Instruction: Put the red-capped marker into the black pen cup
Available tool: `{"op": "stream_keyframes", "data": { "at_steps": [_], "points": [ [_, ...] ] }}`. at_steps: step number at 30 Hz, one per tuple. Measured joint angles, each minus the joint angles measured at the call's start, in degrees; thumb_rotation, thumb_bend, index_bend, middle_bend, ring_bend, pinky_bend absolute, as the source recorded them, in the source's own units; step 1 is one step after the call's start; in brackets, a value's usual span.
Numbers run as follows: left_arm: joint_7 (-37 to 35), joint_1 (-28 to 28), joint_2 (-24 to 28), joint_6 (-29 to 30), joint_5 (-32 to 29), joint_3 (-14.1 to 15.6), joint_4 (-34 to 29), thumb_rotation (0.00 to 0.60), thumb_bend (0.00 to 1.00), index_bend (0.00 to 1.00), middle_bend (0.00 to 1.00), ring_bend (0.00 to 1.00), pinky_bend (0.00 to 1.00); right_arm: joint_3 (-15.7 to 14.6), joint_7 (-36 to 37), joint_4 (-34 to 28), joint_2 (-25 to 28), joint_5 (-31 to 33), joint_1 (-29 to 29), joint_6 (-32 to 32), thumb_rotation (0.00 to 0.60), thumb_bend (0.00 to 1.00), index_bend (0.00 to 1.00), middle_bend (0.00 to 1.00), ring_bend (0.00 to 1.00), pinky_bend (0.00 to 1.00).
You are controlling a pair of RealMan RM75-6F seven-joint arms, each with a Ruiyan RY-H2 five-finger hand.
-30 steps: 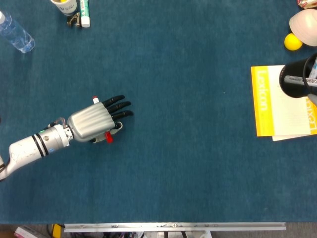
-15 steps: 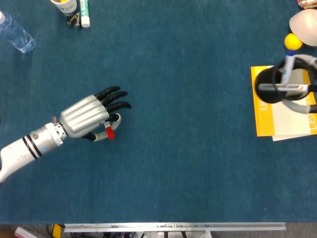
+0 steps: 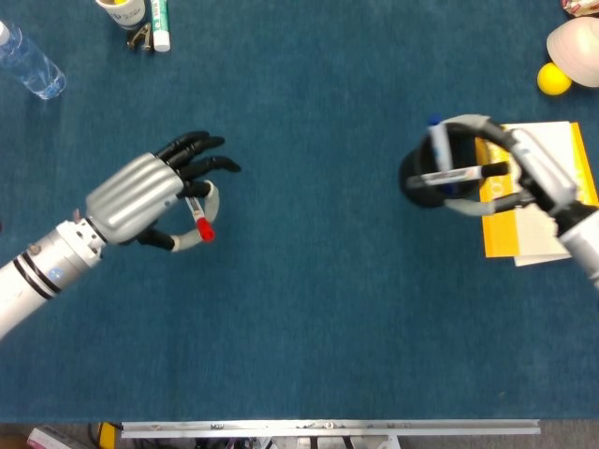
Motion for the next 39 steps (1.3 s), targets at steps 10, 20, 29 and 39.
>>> {"op": "stream_keyframes", "data": {
  "at_steps": [10, 20, 29, 39],
  "points": [
    [-5.6, 0.8, 4.0, 0.3, -2.5, -3.4, -6.1, 0.6, 0.29, 0.64, 0.2, 0.04, 0.0, 0.8, -6.3, 3.4, -7.9, 1.0, 5.5, -4.7, 0.6, 0.4, 0.46, 0.41, 0.28, 0.2],
    [-11.6, 1.9, 6.9, 1.0, -3.2, -5.5, -10.3, 0.6, 0.29, 0.64, 0.2, 0.04, 0.0, 1.9, -12.1, 7.1, -15.5, 3.4, 9.7, -8.0, 0.6, 0.4, 0.46, 0.41, 0.28, 0.2],
    [-17.2, 2.6, 8.8, 0.6, -2.8, -6.2, -13.4, 0.6, 0.29, 0.64, 0.2, 0.04, 0.0, 4.0, -16.4, 10.7, -21.8, 6.4, 12.7, -9.5, 0.6, 0.4, 0.46, 0.41, 0.28, 0.2],
    [-21.0, 2.2, 9.1, -1.6, -2.5, -7.1, -15.3, 0.6, 0.29, 0.64, 0.2, 0.04, 0.0, 6.6, -20.9, 15.1, -28.6, 10.4, 15.4, -10.9, 0.6, 0.4, 0.46, 0.41, 0.28, 0.2]
  ]
}}
